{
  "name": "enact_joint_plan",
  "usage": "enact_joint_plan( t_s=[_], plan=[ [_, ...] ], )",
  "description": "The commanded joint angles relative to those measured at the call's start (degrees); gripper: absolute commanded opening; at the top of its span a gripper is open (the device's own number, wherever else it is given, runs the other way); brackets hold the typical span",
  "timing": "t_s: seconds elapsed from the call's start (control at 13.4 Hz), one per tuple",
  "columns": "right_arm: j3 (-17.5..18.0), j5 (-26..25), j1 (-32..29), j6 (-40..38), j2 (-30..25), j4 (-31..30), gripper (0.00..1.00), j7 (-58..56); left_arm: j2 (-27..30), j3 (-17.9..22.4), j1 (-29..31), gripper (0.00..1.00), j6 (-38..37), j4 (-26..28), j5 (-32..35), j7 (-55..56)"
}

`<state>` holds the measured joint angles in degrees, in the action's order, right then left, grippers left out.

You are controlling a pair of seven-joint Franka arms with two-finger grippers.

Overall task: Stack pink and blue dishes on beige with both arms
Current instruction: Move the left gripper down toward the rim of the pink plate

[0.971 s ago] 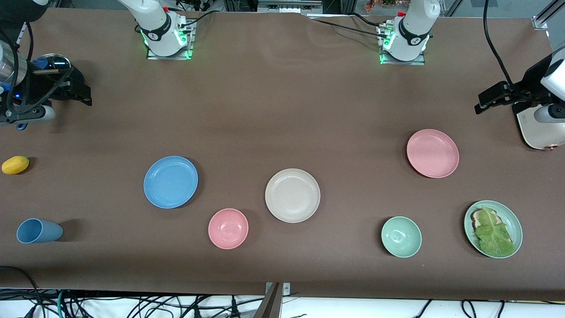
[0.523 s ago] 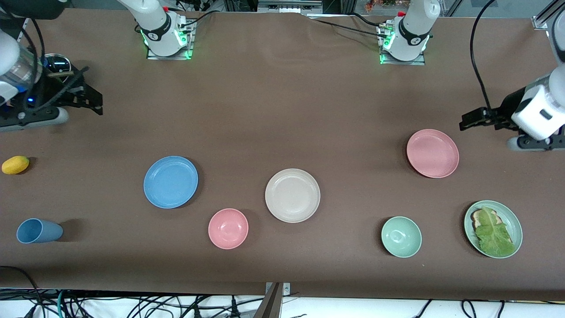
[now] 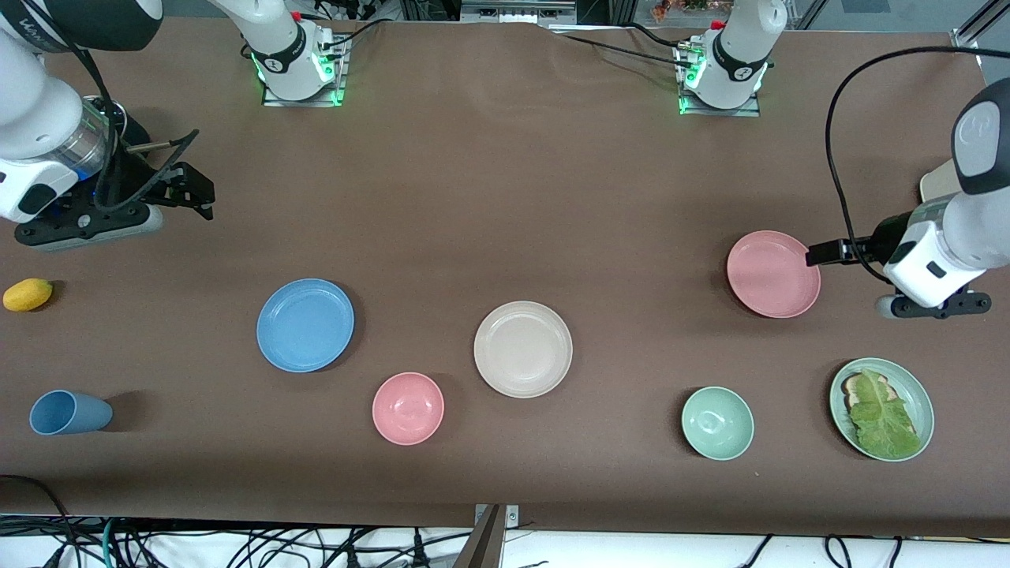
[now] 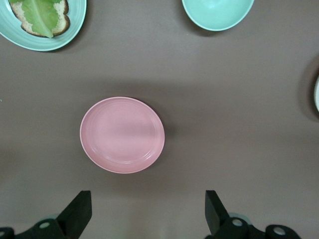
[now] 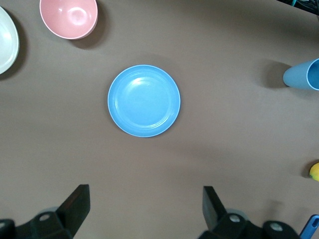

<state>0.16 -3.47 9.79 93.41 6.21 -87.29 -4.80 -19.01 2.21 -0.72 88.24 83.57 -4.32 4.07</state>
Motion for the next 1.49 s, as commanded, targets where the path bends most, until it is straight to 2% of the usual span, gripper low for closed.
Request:
enact_joint_plan(
  t_s=[0.0,0.37,1.05,1.42],
  plan=[
    [-0.2,1.4,-0.2,-3.0,-0.5,0.8,1.0,0.2,-3.7,0.2,2.3,1.0,1.3,-3.8,-1.6,-0.1],
    [-2.5,6.1,-0.4,-8.6,-1.8,0.8,1.0,-0.2,-5.5,0.0,6.8,1.0,6.1,-3.1,-2.9,-9.3],
    [-2.4,5.8,-0.5,-6.1,-1.4,1.2,1.0,-0.2,-12.1,0.0,15.9,1.0,9.8,-2.6,-11.1,-28.0],
    [-2.4,5.5,-0.6,-6.8,-1.5,1.1,1.0,-0.3,-12.6,-0.1,17.8,1.0,14.7,2.4,-12.5,-31.9]
  ],
)
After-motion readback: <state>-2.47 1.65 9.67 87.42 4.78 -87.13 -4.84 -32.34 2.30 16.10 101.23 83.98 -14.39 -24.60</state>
